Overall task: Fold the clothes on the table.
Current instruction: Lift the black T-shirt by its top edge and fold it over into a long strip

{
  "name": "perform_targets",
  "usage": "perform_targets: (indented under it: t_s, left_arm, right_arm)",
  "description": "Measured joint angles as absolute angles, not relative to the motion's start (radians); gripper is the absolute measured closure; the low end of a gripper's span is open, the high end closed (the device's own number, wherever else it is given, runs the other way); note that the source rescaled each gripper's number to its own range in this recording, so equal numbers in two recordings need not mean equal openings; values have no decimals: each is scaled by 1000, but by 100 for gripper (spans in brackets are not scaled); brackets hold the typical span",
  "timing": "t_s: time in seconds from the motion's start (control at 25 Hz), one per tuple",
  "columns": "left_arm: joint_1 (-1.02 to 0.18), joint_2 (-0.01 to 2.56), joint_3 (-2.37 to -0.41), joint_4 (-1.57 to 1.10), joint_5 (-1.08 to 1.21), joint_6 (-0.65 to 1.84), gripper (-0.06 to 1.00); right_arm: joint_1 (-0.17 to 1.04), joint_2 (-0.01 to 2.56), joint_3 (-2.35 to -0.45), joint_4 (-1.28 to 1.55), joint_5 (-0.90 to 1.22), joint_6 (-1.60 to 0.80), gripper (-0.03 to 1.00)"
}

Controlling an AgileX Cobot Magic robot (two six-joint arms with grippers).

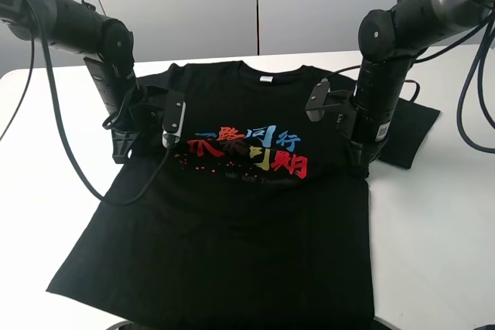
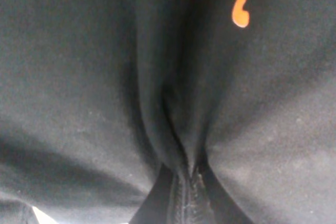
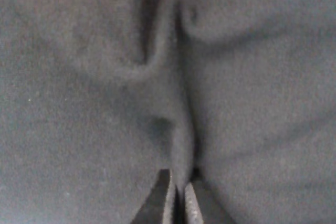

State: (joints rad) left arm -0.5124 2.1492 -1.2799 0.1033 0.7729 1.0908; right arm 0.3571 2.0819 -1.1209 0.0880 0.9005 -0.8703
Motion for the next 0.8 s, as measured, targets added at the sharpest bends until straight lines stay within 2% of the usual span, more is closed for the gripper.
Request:
perform_targets:
  t_s: [0.24,0.4,0.64,0.8]
  left_arm:
    - [-511,2117,-1286,140,647,1062,94]
    - [-511,2049,-1394,150,621,1003,94]
    - [-511,1944,-1647,223,661,896,94]
    - [-511,1882,-1798,231,769,874,94]
  right_arm:
    - [359,2054,-1117,0,897,-807,97]
    - [359,1975,-1175,-108,897,-773,97]
    - [359,1820,-1458,-353,910,-740,97]
    - [359,1772,-1690,-372,1010,-737,97]
